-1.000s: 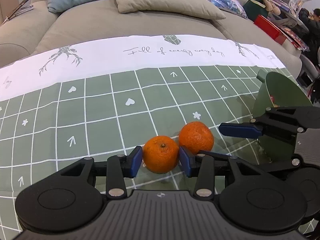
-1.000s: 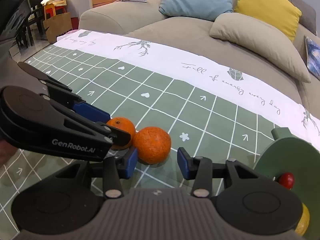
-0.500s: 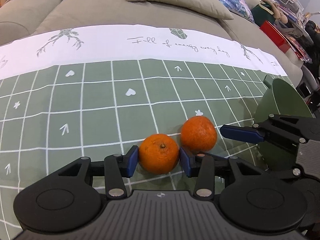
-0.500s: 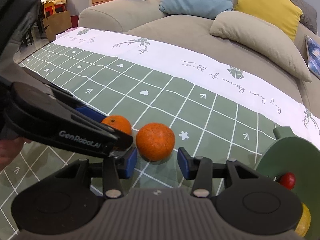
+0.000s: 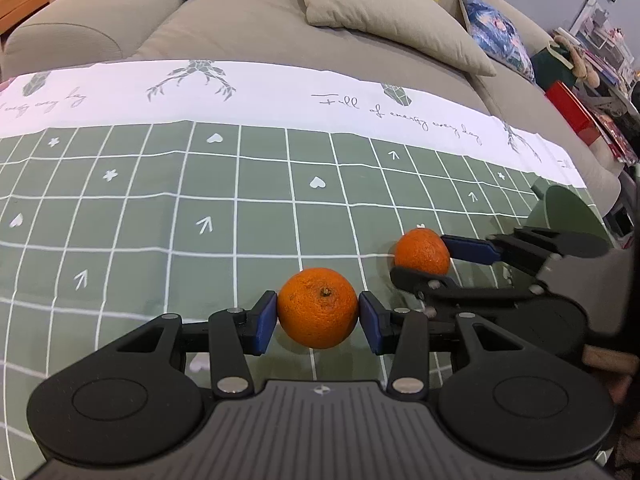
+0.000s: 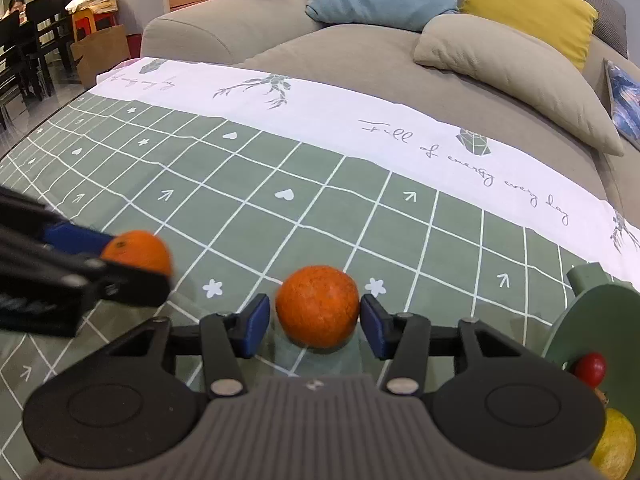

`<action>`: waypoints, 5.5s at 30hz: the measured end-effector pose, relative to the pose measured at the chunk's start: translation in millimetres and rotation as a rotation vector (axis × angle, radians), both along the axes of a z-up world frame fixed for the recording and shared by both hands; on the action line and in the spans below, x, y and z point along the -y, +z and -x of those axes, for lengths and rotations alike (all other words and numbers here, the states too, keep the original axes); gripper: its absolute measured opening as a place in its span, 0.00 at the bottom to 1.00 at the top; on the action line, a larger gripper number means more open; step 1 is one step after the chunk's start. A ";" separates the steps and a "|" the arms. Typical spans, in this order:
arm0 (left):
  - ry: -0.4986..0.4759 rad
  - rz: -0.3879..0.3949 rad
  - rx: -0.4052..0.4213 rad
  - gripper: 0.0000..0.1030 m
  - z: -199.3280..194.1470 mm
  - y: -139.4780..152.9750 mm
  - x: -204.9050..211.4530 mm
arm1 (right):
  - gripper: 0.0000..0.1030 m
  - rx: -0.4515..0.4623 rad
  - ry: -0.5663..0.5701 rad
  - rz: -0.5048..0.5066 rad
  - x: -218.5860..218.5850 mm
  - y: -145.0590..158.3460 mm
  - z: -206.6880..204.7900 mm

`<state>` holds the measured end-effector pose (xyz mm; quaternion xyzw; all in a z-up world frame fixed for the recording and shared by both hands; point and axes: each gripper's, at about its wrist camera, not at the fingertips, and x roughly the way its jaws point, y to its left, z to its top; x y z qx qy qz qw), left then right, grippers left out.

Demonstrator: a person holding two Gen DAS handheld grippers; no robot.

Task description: Organize fruits

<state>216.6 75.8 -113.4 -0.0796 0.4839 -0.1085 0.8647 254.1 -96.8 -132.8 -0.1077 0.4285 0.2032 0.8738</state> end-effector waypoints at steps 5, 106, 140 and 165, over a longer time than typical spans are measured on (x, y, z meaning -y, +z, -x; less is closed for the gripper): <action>0.023 0.005 0.003 0.48 13.2 9.7 -1.1 | 0.40 -0.022 -0.023 -0.013 1.7 3.5 -1.1; -0.119 -0.233 0.452 0.74 119.8 194.0 132.2 | 0.81 0.206 -0.158 -0.087 143.5 209.4 155.3; 0.099 -0.285 0.323 0.85 227.0 137.9 76.7 | 0.91 0.206 -0.380 -0.077 100.4 166.6 272.4; 0.106 -0.291 0.299 0.85 227.8 134.6 74.2 | 0.95 0.220 -0.336 -0.074 90.5 165.9 273.5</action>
